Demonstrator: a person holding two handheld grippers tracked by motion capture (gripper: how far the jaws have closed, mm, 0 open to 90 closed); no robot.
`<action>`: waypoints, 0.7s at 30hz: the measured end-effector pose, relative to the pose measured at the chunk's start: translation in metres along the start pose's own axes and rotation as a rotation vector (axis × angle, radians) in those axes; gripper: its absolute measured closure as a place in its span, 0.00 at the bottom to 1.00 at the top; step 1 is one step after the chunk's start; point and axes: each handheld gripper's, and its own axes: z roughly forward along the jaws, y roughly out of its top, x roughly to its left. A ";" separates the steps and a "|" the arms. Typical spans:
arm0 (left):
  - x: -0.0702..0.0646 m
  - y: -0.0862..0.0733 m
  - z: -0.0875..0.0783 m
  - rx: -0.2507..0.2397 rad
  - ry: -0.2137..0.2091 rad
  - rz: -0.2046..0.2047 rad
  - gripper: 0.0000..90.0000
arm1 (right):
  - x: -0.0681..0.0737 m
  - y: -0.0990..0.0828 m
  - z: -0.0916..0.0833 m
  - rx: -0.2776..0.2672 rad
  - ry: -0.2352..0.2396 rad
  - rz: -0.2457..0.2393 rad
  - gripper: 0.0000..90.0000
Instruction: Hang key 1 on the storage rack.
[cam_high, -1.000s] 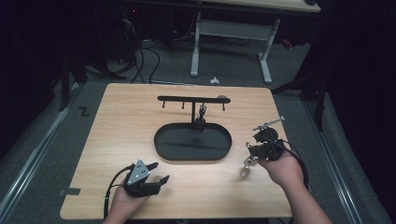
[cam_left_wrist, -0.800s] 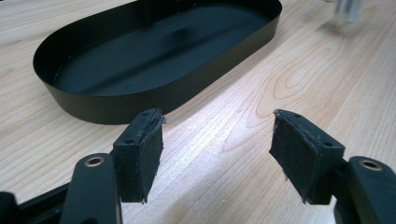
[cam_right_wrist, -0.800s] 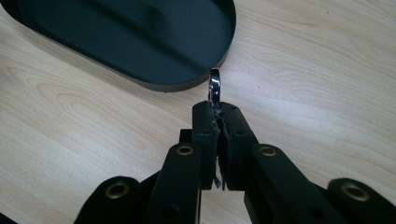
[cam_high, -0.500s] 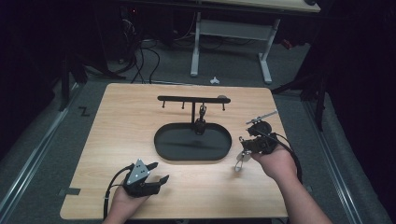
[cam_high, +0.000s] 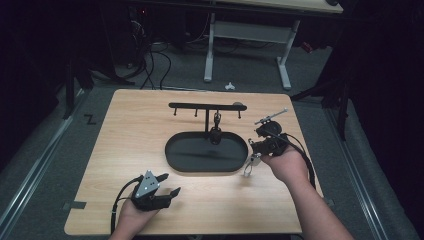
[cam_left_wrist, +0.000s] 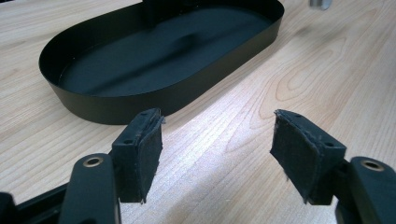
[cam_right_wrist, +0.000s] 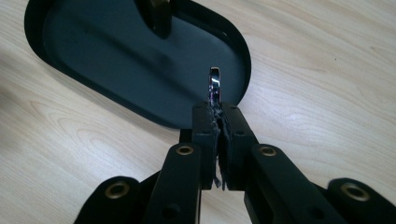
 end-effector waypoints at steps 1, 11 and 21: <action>0.000 0.000 0.000 0.000 0.000 0.000 0.37 | 0.000 0.003 0.000 -0.003 0.000 -0.003 0.96; 0.002 -0.001 -0.002 -0.005 0.002 -0.011 0.37 | 0.005 0.025 -0.003 -0.003 -0.015 -0.023 0.96; 0.002 -0.001 -0.002 -0.004 0.001 -0.010 0.37 | 0.010 0.044 -0.007 -0.022 -0.015 -0.043 0.96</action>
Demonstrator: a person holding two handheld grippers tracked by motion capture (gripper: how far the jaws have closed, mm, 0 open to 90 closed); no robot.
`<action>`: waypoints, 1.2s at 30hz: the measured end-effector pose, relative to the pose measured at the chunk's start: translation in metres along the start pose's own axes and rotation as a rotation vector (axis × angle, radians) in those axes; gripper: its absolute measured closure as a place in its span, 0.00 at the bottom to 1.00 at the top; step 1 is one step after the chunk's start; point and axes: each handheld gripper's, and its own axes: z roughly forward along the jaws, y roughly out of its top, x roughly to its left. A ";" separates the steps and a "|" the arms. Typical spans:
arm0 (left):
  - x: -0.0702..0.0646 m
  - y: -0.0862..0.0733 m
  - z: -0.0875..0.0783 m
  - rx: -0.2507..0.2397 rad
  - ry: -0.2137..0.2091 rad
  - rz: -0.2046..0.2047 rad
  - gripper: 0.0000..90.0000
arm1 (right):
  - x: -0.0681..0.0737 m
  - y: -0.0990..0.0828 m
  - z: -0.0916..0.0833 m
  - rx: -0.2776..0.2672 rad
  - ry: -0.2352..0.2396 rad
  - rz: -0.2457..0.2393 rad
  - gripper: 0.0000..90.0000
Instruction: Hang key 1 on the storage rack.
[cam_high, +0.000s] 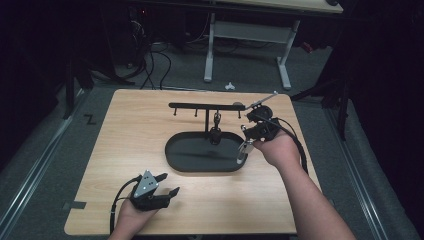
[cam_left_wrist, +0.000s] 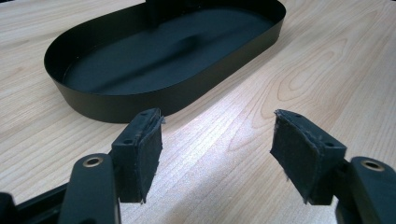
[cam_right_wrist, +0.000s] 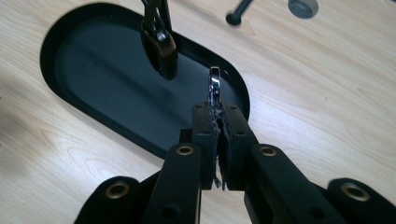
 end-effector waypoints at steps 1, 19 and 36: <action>0.000 0.000 0.000 0.001 0.000 0.000 0.37 | 0.000 0.002 0.000 -0.003 0.000 0.000 0.96; 0.001 0.000 -0.002 -0.002 0.000 -0.004 0.37 | -0.003 0.033 0.006 0.002 -0.019 0.014 0.96; 0.000 -0.001 -0.001 0.003 -0.003 -0.002 0.37 | -0.011 0.032 0.015 -0.029 -0.012 0.026 0.95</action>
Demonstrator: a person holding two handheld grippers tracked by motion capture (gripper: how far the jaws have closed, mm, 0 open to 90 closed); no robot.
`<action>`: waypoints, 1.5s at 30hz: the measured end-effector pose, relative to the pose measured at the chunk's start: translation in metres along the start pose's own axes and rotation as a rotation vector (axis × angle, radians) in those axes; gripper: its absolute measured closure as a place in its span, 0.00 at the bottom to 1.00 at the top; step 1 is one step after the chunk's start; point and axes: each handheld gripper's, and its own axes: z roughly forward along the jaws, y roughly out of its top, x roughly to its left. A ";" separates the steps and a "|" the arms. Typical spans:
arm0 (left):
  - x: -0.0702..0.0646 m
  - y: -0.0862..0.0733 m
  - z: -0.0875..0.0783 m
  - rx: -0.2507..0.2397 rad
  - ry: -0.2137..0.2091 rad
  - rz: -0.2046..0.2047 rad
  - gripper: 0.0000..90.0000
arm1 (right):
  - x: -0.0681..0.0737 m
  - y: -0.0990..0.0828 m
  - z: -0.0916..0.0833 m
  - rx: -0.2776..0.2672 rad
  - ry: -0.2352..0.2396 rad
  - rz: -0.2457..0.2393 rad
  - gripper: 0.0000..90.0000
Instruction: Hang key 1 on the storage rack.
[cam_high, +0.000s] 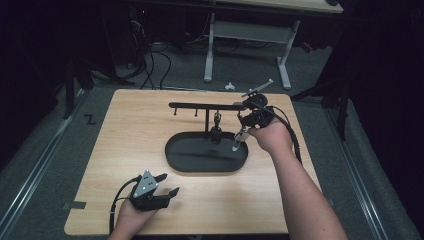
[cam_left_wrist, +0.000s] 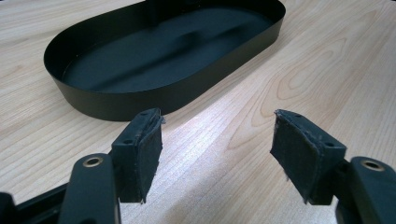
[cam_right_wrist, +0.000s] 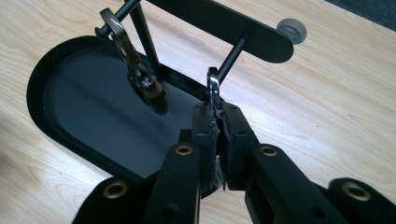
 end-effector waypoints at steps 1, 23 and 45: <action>0.000 0.000 0.000 0.000 0.000 0.000 0.37 | 0.000 0.000 0.000 -0.001 0.001 0.001 0.95; 0.001 0.000 0.000 -0.002 0.003 -0.002 0.37 | -0.005 -0.012 0.012 -0.037 -0.061 0.038 0.78; -0.002 0.000 0.004 0.018 -0.005 0.008 0.37 | -0.007 -0.069 0.043 -0.049 -0.008 0.040 0.44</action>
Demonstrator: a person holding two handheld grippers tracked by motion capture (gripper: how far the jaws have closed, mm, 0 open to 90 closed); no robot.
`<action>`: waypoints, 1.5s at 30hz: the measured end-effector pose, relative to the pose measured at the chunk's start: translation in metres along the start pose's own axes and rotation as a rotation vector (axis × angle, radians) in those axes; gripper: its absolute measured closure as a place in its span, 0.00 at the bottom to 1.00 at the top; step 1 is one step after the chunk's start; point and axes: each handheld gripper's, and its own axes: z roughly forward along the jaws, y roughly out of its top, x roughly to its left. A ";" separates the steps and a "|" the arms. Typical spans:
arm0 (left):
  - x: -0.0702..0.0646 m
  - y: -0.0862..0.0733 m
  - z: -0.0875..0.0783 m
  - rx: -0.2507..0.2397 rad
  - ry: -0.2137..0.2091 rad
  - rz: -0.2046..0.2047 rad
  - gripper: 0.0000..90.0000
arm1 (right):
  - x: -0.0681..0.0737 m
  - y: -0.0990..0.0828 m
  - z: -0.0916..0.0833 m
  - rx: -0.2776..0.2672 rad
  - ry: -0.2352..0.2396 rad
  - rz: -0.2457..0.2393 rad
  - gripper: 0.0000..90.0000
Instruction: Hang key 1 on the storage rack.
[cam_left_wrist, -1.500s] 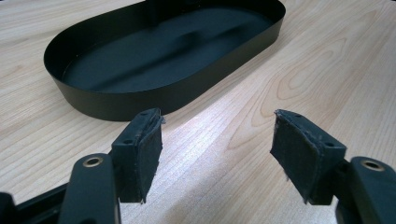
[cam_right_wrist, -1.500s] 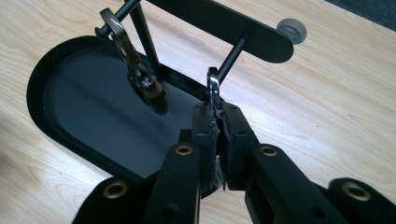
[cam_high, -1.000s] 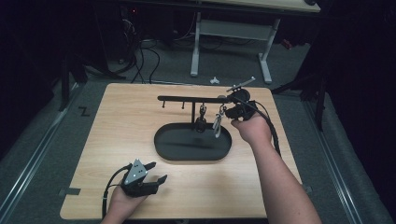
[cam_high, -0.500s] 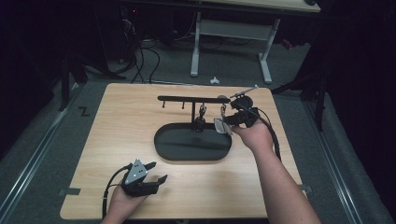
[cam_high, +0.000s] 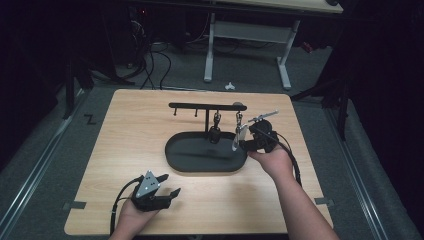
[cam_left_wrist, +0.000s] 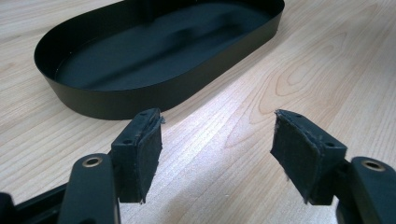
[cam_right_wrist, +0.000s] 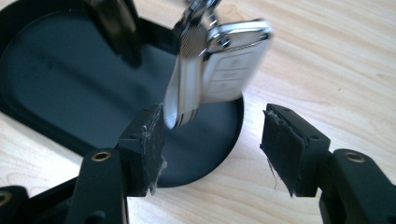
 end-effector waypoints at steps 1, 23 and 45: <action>0.000 0.000 0.000 0.001 -0.001 0.001 0.37 | 0.000 -0.005 0.001 -0.007 0.007 -0.004 0.44; -0.006 0.001 0.005 0.043 -0.015 0.006 0.38 | -0.002 -0.116 0.001 -0.152 0.019 0.018 0.40; -0.009 0.002 -0.005 0.010 0.041 -0.082 0.38 | -0.028 -0.199 -0.021 -0.358 -0.021 0.063 0.28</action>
